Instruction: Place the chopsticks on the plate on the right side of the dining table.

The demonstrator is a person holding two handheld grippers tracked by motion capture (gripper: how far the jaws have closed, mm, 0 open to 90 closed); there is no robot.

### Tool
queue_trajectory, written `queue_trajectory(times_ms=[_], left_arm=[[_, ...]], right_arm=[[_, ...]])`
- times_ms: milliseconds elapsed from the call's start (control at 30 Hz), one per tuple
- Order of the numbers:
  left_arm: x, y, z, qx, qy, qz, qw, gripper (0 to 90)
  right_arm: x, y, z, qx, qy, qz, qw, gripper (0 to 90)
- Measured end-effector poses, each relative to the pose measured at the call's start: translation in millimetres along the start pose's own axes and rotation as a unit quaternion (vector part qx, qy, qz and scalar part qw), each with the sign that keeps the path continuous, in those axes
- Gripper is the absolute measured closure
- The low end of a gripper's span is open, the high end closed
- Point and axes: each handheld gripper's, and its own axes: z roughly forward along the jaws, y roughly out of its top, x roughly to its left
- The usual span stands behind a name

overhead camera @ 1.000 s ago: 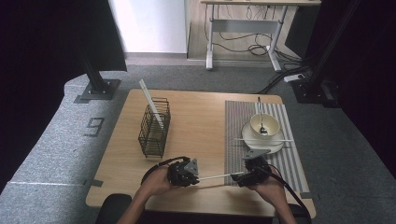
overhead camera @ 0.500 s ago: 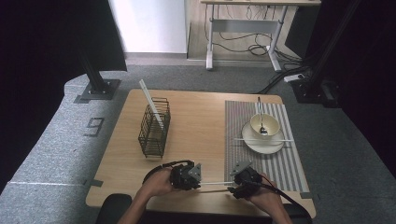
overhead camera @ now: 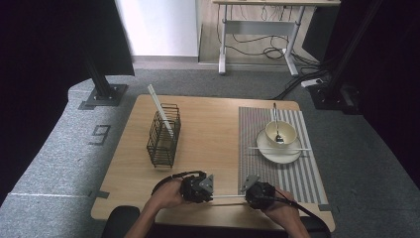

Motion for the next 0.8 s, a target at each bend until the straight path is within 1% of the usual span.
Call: queue_trajectory(times_ms=[133,267,400,433,467,500,600,633,700,800], left_arm=[[0.6,-1.2,-0.2,-0.006,0.002,0.003,1.0,86.2],[1.5,-2.7,0.0,-0.016,0.006,0.009,0.9998,85.7],[4.4,-5.7,-1.9,-0.032,0.018,0.007,0.9993,83.4],[4.4,-5.7,-1.9,-0.032,0.018,0.007,0.9993,82.5],[5.3,-6.7,-2.7,-0.037,0.022,0.005,0.9991,81.6],[7.4,-8.4,-4.0,-0.046,0.026,-0.003,0.9986,80.8],[10.6,-10.5,-5.0,-0.058,0.038,-0.016,0.9975,77.1],[11.4,-11.1,-4.9,-0.064,0.046,-0.022,0.9966,75.3],[13.5,-12.3,-5.2,-0.075,0.053,-0.033,0.9952,72.1],[15.0,-13.9,-6.2,-0.093,0.065,-0.044,0.9925,64.0]], right_arm=[[2.0,1.1,-1.6,0.002,-0.003,-0.023,0.9997,70.8],[1.6,1.7,-3.6,0.006,0.002,-0.034,0.9994,72.6],[0.3,0.8,-7.0,0.003,0.018,-0.038,0.9991,75.2],[0.3,0.8,-7.0,0.003,0.018,-0.038,0.9991,75.2],[-0.3,0.2,-9.3,-0.003,0.03,-0.043,0.9986,77.0],[0.3,0.0,-10.7,-0.006,0.034,-0.044,0.9984,77.7],[1.4,-0.5,-14.4,-0.014,0.049,-0.045,0.9977,80.0],[1.5,-0.6,-15.6,-0.017,0.053,-0.047,0.9973,80.8],[2.7,-0.4,-18.0,-0.027,0.06,-0.044,0.9969,82.0],[3.5,0.1,-21.0,-0.038,0.062,-0.04,0.9966,83.0]])
